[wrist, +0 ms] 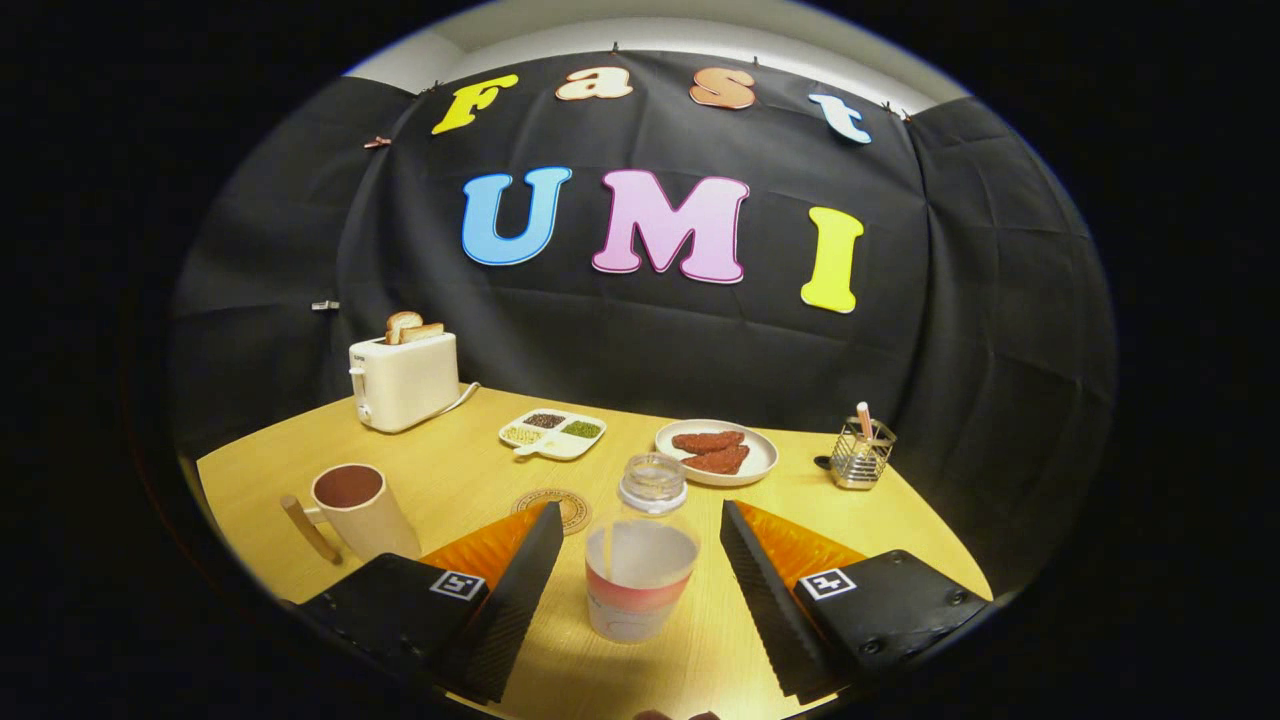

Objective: Take the bottle from table, then pour the juice into the cup, finally place the bottle on the coaster

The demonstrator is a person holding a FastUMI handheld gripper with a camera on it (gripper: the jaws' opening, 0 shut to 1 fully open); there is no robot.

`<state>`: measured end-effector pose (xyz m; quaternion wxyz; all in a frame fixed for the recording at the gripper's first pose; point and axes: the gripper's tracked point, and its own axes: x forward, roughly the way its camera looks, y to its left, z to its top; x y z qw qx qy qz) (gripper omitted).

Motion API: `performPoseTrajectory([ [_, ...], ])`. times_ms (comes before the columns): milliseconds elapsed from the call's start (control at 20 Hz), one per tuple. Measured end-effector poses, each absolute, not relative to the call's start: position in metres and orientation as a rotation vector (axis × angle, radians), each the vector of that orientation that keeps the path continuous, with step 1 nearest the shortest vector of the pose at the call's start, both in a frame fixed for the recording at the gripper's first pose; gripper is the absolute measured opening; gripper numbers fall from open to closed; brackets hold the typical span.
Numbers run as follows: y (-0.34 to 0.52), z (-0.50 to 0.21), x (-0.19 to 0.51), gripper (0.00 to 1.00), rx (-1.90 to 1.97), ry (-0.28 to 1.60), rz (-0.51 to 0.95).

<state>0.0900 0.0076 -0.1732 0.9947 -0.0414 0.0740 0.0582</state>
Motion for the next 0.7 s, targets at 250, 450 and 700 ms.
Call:
performPoseTrajectory([
  [250, 0.009, -0.192, 0.103, 0.98, -0.072, 0.154, 0.099],
  [450, 0.003, -0.212, 0.110, 0.98, -0.044, 0.184, 0.086],
  [700, -0.003, -0.226, 0.113, 0.96, -0.021, 0.208, 0.075],
])
